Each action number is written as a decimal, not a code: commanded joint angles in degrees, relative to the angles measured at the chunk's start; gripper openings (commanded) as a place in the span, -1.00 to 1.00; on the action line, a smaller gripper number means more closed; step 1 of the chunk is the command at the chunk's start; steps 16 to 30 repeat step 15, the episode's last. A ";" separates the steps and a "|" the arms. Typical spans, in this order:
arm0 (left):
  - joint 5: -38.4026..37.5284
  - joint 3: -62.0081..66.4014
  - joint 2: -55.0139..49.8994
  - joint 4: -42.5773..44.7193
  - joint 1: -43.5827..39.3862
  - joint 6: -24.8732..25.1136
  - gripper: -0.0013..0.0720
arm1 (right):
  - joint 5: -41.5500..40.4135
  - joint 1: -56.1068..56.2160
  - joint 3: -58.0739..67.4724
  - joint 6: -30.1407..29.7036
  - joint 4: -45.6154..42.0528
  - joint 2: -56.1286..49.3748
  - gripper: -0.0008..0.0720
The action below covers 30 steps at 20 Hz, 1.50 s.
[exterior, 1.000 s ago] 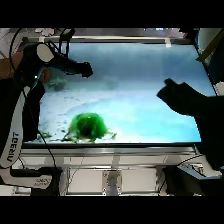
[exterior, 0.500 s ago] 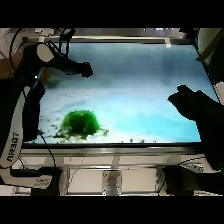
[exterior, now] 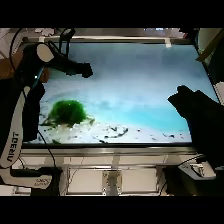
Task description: Fold the clothes and pants, and hang the long-sleeved shirts on hangers.
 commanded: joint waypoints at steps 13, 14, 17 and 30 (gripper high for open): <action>-2.45 0.04 0.00 0.02 0.02 0.02 0.82 | -1.14 73.96 0.28 -8.57 -15.87 4.68 0.52; -2.45 0.04 0.00 0.02 0.02 0.02 0.82 | -1.14 74.79 0.28 -8.57 -15.87 4.68 0.52; -2.45 0.04 0.00 0.02 0.02 0.02 0.83 | -1.09 75.34 0.28 -8.57 -15.85 4.68 0.52; -2.45 0.04 0.00 0.02 0.02 0.02 0.83 | -1.09 75.34 0.28 -8.57 -15.85 4.68 0.52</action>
